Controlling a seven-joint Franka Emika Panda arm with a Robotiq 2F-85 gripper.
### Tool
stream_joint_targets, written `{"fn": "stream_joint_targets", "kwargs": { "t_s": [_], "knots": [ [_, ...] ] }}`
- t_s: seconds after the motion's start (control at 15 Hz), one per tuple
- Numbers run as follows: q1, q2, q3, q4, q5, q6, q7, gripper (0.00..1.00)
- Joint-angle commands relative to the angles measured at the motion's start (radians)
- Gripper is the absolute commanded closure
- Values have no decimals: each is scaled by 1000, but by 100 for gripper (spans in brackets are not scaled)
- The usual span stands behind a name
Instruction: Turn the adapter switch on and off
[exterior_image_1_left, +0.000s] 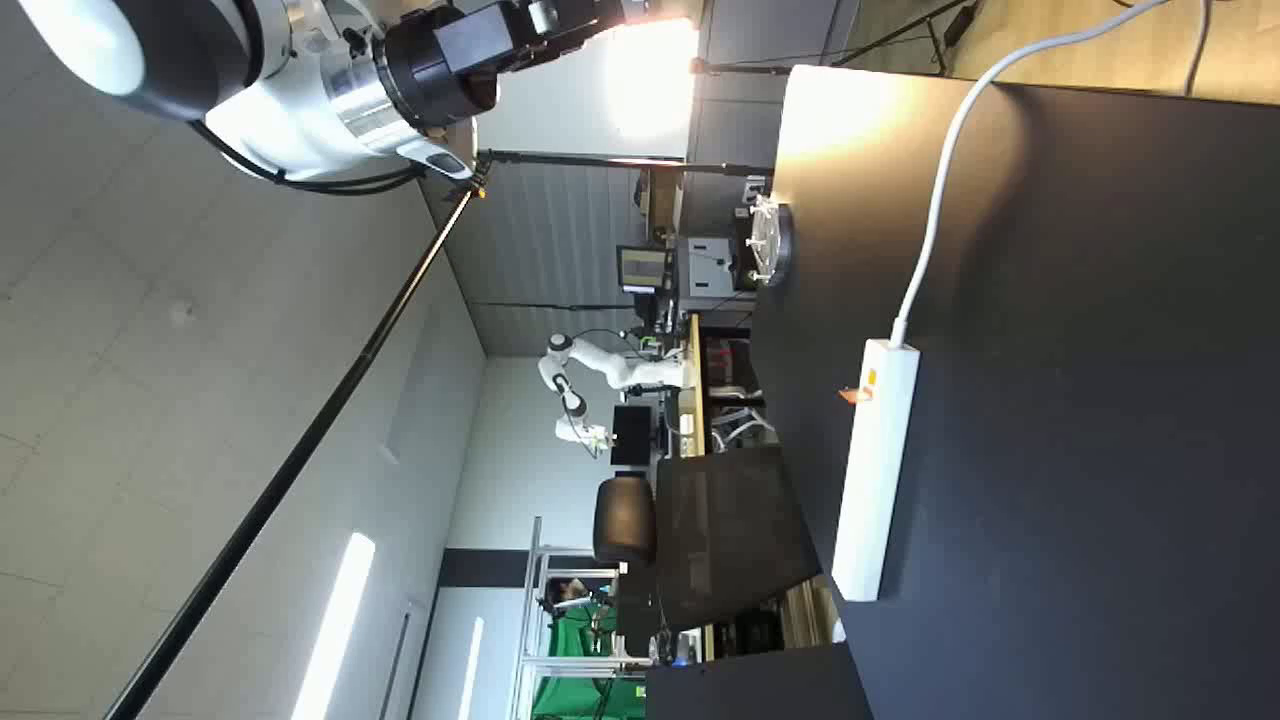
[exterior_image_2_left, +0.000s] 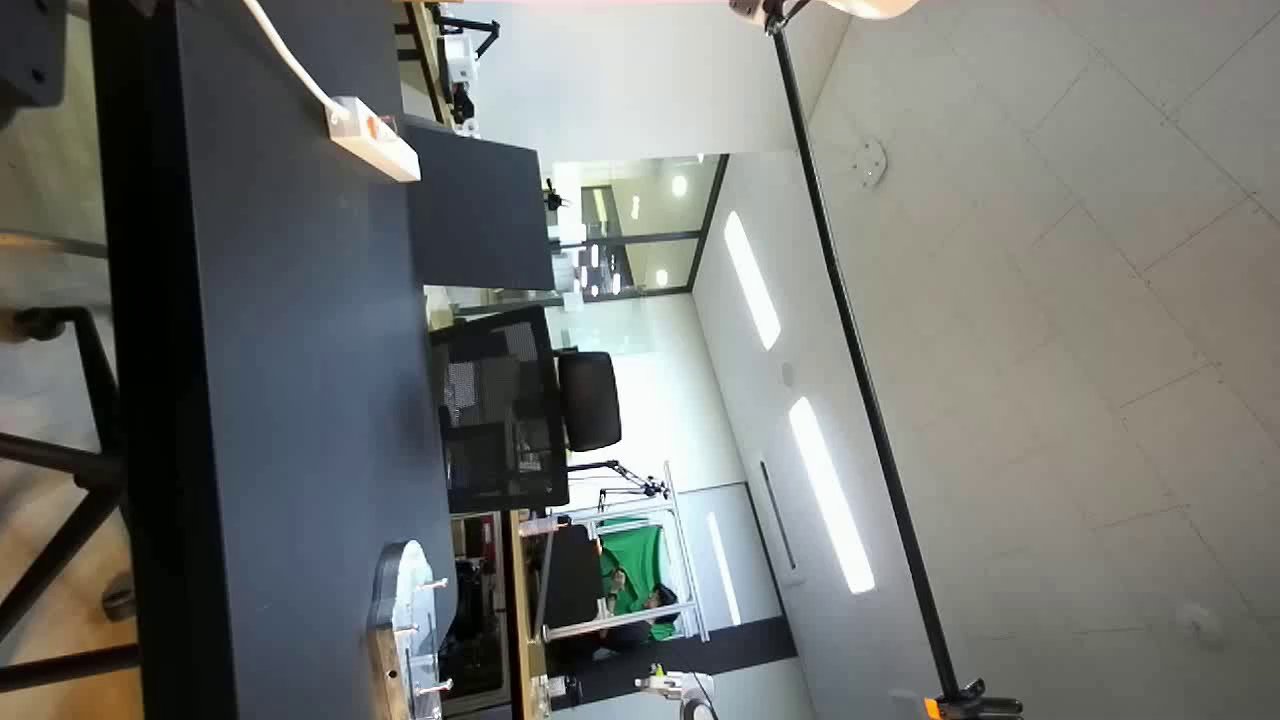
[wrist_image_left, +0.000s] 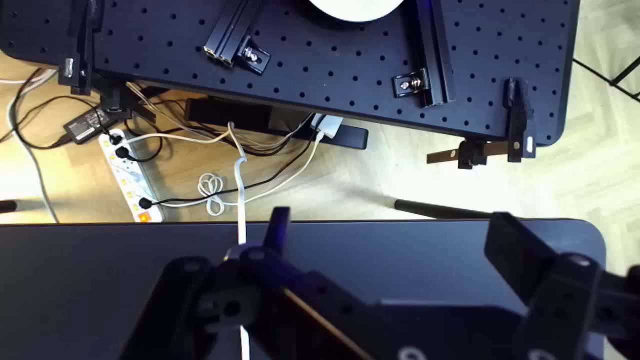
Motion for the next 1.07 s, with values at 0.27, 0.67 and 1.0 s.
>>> {"fn": "stream_joint_targets", "kwargs": {
  "t_s": [0.27, 0.67, 1.0],
  "knots": [
    [-8, 1, 8, 2, 3, -2, -3, 0],
    [-8, 1, 8, 2, 3, -2, -4, 0],
    [-42, 95, -16, 64, -63, 188, -36, 0]
  ]
}}
